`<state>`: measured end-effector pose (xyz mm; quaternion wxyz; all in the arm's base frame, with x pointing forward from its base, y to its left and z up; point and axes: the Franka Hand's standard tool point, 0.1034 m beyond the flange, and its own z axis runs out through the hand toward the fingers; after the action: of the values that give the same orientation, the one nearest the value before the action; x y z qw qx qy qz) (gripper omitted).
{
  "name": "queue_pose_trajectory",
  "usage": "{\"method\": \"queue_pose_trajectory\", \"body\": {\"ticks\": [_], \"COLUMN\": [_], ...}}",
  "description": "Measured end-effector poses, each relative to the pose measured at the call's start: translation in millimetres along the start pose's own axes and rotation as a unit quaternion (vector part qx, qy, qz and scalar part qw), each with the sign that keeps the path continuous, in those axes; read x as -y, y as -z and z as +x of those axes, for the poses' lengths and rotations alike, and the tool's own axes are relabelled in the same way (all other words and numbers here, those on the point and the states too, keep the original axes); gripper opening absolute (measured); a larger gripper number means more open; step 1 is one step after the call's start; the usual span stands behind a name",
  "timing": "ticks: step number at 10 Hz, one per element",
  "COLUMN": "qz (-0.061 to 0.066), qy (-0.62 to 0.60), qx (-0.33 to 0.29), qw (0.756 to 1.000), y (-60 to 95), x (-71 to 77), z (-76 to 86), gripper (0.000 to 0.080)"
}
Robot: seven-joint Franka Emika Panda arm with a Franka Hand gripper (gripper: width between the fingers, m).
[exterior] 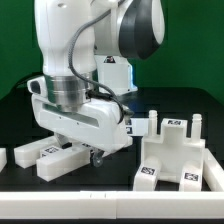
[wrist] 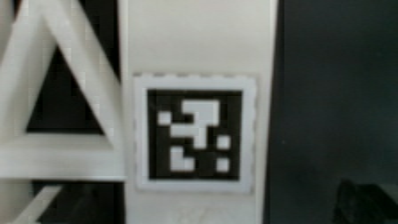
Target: Assemble chair
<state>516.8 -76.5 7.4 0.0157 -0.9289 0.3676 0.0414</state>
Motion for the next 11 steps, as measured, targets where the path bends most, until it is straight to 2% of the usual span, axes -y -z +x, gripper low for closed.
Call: {"method": "queue_pose_trajectory", "body": {"ticks": [1,2,3,4,5,9,11], "qz": [0.000,0.000,0.000,0.000,0.000,0.000,0.010], "qy": [0.002,0.003,0.003,0.003,0.003,0.008,0.016], "qx": [-0.007,-0.006,-0.006,-0.006,-0.007,-0.005,0.005], "qw": [1.000,1.000,1.000,1.000,1.000,1.000,1.000], "y": [-1.2,-1.3,-1.4,-1.5,-1.3,2.2,24.7], "x": [2.0,1.8,1.6,1.6,1.8,-3.0,-5.5], "z": [0.9,0.9,0.9,0.9,1.1,4.1,6.6], "gripper": [0.0649,0.0557,0.0422,0.0422,0.0282,0.0282,0.0282]}}
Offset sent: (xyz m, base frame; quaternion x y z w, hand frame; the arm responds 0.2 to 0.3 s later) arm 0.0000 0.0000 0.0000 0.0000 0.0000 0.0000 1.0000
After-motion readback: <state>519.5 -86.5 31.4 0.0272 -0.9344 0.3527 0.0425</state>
